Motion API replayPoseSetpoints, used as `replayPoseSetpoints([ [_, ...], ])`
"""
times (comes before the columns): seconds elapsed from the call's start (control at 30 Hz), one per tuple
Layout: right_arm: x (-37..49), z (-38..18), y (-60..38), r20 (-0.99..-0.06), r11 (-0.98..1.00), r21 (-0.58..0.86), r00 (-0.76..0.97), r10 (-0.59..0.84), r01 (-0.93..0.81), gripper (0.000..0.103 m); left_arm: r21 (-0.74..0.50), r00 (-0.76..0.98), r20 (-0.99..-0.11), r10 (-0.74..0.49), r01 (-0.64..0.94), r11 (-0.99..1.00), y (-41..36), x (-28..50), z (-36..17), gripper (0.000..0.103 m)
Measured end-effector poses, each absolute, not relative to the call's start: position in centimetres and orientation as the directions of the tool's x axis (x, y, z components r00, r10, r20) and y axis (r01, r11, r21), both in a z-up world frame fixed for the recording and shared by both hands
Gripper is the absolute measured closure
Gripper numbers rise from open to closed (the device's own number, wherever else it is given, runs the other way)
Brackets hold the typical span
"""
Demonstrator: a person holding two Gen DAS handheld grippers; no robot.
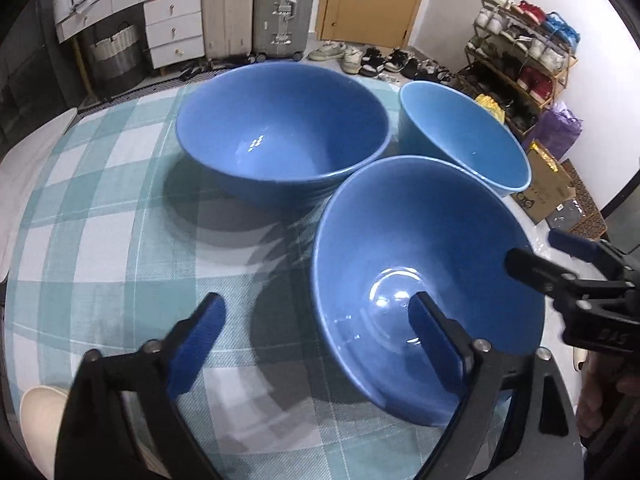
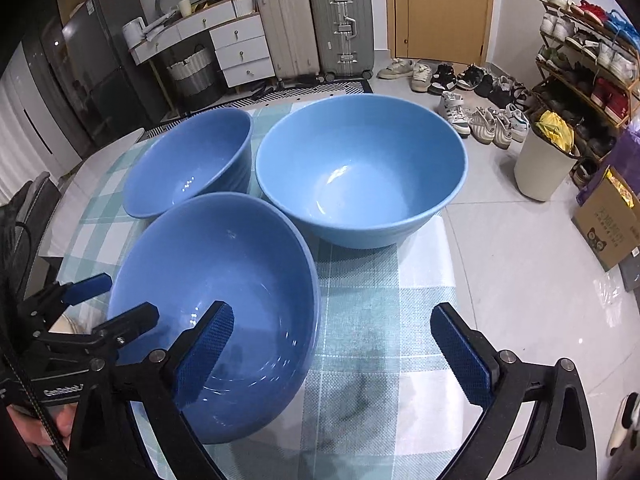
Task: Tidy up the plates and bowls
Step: 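Move both tools down to the rim of the nearest blue bowl, then grasp the blue bowl rim with the left tool while the right tool grips it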
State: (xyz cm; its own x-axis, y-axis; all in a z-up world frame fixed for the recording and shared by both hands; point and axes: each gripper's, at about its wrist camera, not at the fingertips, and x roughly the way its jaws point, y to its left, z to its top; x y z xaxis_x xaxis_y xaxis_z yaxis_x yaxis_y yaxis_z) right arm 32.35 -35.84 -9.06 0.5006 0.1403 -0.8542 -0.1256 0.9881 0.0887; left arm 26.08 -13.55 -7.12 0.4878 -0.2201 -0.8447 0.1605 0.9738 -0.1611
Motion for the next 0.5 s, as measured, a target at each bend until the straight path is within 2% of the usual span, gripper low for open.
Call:
replayPoseSetpoints([
  [0.07,32.5,-9.8,-35.9,-0.864,0.988,0.095,0.482,0.144,-0.125,0.013,-0.157,0.492,-0.842,-0.220,0.166,0.974,-13.6,26.2,-7.0,0.040],
  [0.13,32.6,-10.5,-35.9,-0.876,0.986,0.110,0.457,0.155,-0.123,0.025,-0.170,0.470,-0.850,-0.240,0.186,0.968,-13.8,26.5,-7.3,0.048],
  [0.17,32.7,-10.8,-35.9,-0.878,0.986,0.113,0.452,0.158,-0.123,0.027,-0.179,0.458,-0.853,-0.249,0.192,0.965,-13.9,26.6,-7.5,0.058],
  [0.23,32.7,-11.1,-35.9,-0.880,0.987,0.111,0.450,0.153,-0.119,0.029,-0.186,0.447,-0.856,-0.258,0.200,0.962,-14.0,26.6,-7.6,0.062],
  [0.3,32.7,-11.3,-35.8,-0.881,0.986,0.115,0.446,0.158,-0.121,0.033,-0.184,0.445,-0.857,-0.262,0.210,0.960,-14.2,26.5,-7.7,0.074],
  [0.37,32.6,-11.5,-35.7,-0.885,0.986,0.112,0.439,0.156,-0.125,0.042,-0.195,0.438,-0.857,-0.271,0.212,0.958,-14.2,26.5,-7.8,0.078],
  [0.4,32.6,-11.5,-35.6,-0.888,0.985,0.112,0.433,0.157,-0.127,0.048,-0.207,0.431,-0.858,-0.280,0.209,0.956,-14.1,26.6,-7.9,0.085],
  [0.5,32.3,-11.4,-35.4,-0.889,0.983,0.132,0.423,0.173,-0.126,0.053,-0.263,0.429,-0.839,-0.335,0.220,0.939,-13.9,26.5,-7.8,0.089],
])
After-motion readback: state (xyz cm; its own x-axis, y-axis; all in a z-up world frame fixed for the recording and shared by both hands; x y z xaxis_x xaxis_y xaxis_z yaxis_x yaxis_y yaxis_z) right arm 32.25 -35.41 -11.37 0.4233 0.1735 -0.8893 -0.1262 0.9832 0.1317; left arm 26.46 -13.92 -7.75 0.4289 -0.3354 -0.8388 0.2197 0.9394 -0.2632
